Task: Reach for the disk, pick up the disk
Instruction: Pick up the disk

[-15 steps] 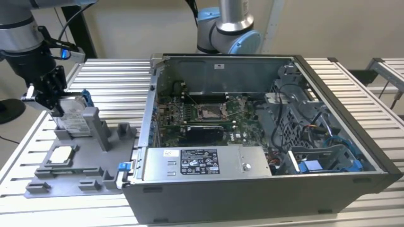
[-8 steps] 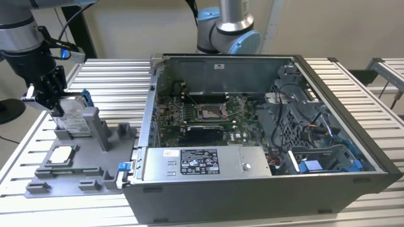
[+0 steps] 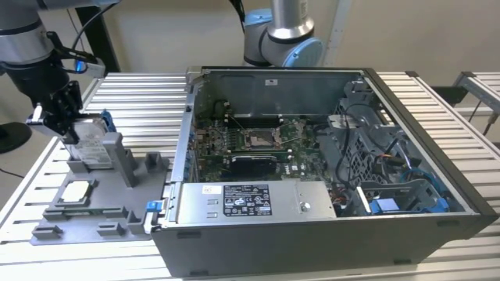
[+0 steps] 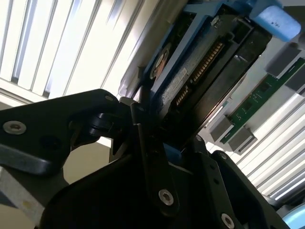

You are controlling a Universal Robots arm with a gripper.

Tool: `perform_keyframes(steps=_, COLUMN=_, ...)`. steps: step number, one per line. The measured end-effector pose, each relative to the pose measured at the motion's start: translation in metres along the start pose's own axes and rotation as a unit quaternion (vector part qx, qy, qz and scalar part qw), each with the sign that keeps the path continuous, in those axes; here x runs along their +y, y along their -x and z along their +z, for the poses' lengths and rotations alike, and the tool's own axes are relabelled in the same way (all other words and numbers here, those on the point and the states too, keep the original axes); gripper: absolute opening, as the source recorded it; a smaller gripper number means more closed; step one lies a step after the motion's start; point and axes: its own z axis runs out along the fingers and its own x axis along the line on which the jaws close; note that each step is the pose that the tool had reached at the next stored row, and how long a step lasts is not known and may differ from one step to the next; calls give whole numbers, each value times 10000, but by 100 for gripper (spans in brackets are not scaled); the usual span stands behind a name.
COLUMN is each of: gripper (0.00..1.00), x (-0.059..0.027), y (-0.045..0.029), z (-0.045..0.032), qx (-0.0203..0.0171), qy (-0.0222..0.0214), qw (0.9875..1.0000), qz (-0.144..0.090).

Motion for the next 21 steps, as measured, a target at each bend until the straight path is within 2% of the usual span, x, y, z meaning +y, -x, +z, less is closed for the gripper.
perform_keyframes(steps=21, gripper=0, x=3, y=-2, z=-284, qx=1, qy=2, qw=10000, qz=0)
